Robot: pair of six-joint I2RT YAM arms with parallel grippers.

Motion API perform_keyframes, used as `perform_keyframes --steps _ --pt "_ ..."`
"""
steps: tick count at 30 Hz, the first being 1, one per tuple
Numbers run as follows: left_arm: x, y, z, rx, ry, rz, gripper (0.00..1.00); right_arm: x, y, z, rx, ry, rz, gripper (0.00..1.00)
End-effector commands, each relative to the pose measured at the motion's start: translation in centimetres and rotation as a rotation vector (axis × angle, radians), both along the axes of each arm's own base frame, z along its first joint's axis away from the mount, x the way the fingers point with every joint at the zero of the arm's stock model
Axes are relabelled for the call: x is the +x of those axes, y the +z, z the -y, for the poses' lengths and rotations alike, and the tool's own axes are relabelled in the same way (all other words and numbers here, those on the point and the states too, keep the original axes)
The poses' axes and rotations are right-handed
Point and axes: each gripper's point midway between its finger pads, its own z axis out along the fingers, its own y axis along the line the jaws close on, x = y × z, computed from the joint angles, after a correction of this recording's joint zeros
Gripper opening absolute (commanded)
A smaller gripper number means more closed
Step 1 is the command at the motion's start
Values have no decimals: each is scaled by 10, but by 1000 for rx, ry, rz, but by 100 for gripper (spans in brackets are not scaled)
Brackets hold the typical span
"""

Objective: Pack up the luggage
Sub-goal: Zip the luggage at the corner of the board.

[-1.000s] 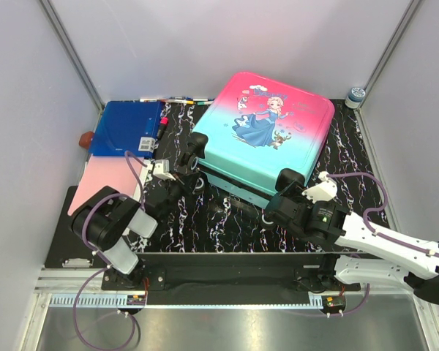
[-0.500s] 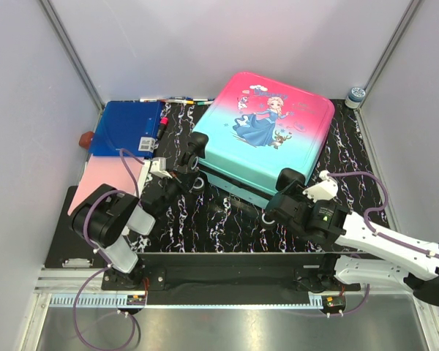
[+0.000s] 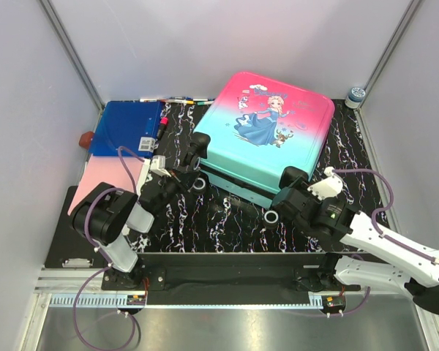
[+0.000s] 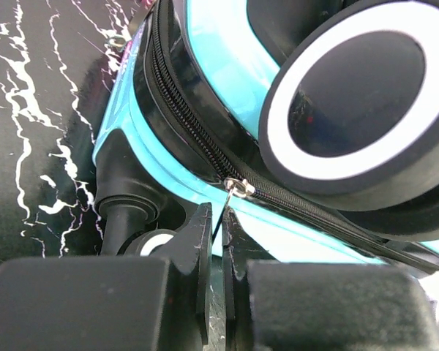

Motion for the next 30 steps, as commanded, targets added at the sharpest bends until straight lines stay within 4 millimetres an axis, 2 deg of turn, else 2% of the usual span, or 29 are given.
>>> perform_keyframes --steps 1,14,19,24,28,29,30 --pt "44 40 -100 -25 439 191 0 4 43 85 -191 -208 170 0" --pt "34 30 -122 -16 513 156 0 1 42 96 -200 -235 169 0" --pt "31 37 -124 5 520 175 0 -1 43 99 -199 -242 172 0" --pt "34 54 -109 3 437 233 0 -1 43 100 -205 -242 168 0" --pt "28 62 -80 18 269 289 0 -1 48 98 -219 -217 158 0" --pt "28 65 -74 19 239 300 0 0 50 96 -228 -204 158 1" --pt "24 66 -64 22 173 311 0 0 57 96 -248 -180 156 9"
